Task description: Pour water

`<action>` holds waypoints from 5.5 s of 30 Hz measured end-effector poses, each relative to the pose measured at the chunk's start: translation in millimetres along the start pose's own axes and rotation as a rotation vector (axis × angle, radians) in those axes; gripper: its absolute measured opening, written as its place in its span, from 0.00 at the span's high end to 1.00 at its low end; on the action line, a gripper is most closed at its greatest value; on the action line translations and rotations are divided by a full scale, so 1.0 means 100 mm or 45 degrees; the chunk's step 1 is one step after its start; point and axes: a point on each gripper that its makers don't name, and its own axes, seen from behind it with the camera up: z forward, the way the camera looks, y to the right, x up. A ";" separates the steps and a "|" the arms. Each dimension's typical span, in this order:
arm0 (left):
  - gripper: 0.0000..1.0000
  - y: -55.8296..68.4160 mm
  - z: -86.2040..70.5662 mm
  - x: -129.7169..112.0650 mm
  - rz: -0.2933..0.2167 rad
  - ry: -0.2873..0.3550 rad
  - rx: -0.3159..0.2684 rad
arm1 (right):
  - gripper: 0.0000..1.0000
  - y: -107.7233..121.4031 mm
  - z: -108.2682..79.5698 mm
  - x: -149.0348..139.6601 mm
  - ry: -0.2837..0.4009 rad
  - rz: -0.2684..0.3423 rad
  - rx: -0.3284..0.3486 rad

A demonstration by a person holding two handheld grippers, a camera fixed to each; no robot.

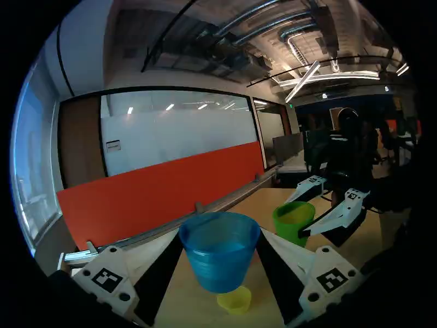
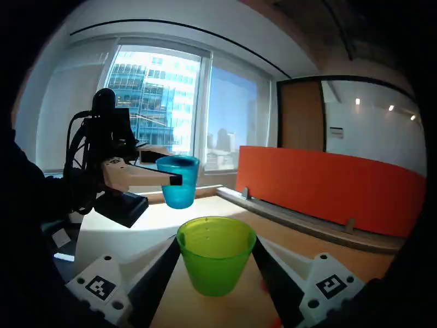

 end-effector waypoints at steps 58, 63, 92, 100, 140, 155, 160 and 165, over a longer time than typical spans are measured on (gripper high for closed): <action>0.12 0.34 0.20 0.88 0.985 0.055 0.091 | 0.08 -0.44 0.12 0.01 0.010 0.011 0.164; 0.12 0.36 0.21 0.90 1.044 0.059 0.102 | 0.08 -0.45 0.12 0.01 0.010 0.010 0.165; 0.12 0.48 0.26 0.99 1.201 0.067 0.120 | 0.09 -0.40 0.07 0.00 0.009 0.005 0.152; 0.12 0.49 0.24 1.00 1.236 0.073 0.129 | 0.09 -0.40 0.08 0.01 0.008 -0.004 0.150; 0.13 0.52 0.23 1.07 1.456 0.070 0.162 | 0.09 -0.39 0.09 0.06 0.016 -0.021 0.140; 0.13 0.53 0.24 1.08 1.539 0.060 0.162 | 0.09 -0.36 0.08 0.07 0.024 -0.020 0.135; 0.13 0.53 0.26 1.09 1.573 0.059 0.165 | 0.09 -0.35 0.08 0.07 0.026 -0.020 0.134; 0.13 0.53 0.28 1.11 1.610 0.057 0.170 | 0.09 -0.35 0.07 0.07 0.027 -0.020 0.133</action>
